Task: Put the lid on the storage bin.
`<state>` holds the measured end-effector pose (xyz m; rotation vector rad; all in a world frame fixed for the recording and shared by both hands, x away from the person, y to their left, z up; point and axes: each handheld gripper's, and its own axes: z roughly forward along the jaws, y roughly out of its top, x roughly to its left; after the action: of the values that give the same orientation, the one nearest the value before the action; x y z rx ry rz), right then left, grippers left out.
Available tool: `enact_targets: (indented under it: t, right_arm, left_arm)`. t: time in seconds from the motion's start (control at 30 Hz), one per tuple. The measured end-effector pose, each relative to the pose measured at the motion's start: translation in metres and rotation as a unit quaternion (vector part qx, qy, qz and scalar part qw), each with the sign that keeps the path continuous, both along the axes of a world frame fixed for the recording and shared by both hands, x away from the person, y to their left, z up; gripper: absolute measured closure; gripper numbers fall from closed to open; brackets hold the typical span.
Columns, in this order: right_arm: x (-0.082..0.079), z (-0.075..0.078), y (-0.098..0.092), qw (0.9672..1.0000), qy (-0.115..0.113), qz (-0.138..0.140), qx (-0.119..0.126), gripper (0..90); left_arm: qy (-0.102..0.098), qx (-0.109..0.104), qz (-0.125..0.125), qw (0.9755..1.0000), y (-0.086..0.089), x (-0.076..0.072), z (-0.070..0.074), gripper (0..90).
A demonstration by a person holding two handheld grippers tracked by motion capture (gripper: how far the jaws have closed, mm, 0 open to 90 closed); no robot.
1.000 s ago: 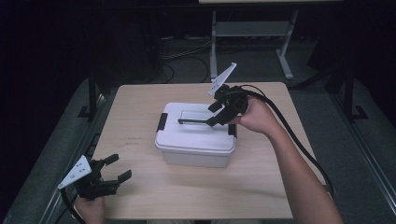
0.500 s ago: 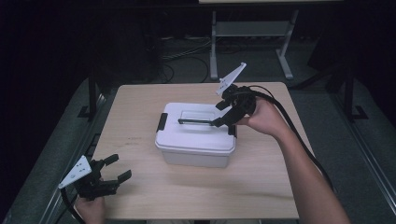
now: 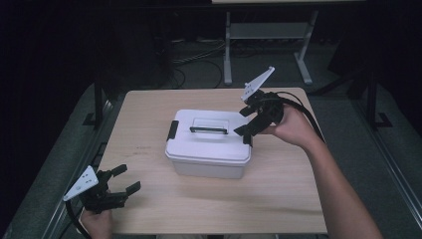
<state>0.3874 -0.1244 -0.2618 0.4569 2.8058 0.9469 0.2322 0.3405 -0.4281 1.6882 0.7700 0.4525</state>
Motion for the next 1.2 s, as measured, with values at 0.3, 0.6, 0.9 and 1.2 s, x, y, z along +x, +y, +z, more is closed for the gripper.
enact_targets:
  t: [0.3, 0.6, 0.9, 1.2]
  right_arm:
    - [-0.005, -0.004, -0.016, 0.9999, 0.004, -0.015, 0.001, 28.8]
    - [-0.012, -0.010, -0.037, 0.9994, 0.006, -0.035, 0.002, 28.8]
    - [-0.016, -0.017, -0.050, 0.9988, 0.010, -0.048, 0.005, 28.9]
    - [-0.018, -0.028, -0.060, 0.9983, 0.014, -0.057, 0.005, 28.8]
  left_arm:
    - [-0.002, 0.003, -0.001, 1.0000, -0.001, 0.001, 0.000, 15.7]
    - [-0.002, 0.005, -0.003, 1.0000, -0.002, 0.001, 0.001, 15.7]
    - [0.001, 0.004, -0.004, 1.0000, -0.002, 0.001, 0.000, 15.7]
    - [-0.002, 0.005, -0.001, 1.0000, -0.002, 0.001, 0.000, 15.7]
